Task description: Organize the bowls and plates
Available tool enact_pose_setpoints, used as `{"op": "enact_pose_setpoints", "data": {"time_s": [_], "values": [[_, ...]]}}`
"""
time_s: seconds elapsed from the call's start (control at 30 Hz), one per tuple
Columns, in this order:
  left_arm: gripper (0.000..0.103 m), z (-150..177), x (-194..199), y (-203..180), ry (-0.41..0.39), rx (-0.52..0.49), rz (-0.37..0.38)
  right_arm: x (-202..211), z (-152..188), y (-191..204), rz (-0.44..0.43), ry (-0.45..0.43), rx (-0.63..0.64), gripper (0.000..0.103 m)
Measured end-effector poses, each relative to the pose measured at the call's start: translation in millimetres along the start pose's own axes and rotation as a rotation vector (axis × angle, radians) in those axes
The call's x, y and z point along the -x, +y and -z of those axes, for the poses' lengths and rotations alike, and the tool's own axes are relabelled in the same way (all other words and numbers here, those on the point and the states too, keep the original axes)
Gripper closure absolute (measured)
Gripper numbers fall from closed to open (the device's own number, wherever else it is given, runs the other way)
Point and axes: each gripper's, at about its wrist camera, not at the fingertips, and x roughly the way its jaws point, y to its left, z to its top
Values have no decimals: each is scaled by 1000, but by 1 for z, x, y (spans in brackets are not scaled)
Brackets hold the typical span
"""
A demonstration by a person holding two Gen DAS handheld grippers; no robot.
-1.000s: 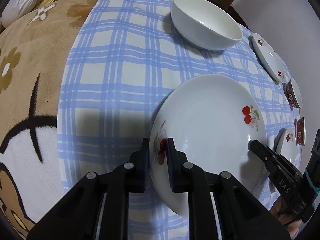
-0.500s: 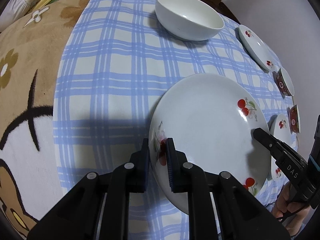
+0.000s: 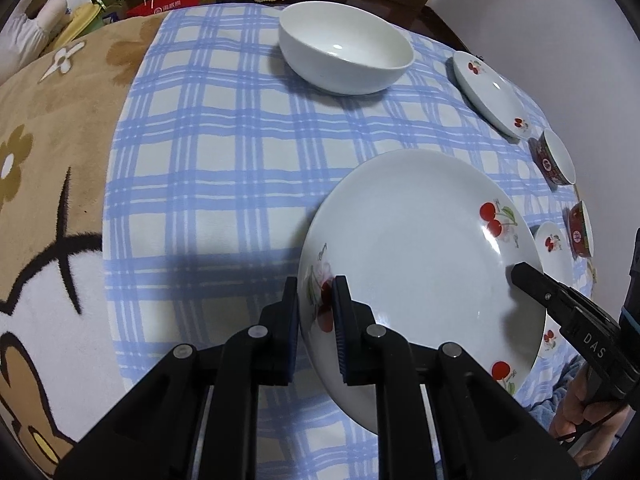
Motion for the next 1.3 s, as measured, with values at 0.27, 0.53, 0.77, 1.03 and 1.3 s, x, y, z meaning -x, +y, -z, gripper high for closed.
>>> {"op": "enact_pose_setpoints", "data": {"time_s": [0.27,0.53,0.77,1.03,1.3], "values": [[87,0,5,-20,-20,-40,39,24,-3,-11,28,-19,18,94],[87,-1,11,-49,-31,-55,66,51,-6,-28,60,-53,10,94],[87,0,13,-88,-41,-117,70,77,-3,-56,84,-80,-23,94],[87,5,7,-138,-21,-155,100,107,5,-101,86,-118,-97,95],[86,11,-6,-184,8,-179,115,126,9,-138,123,-110,-118,96]]}}
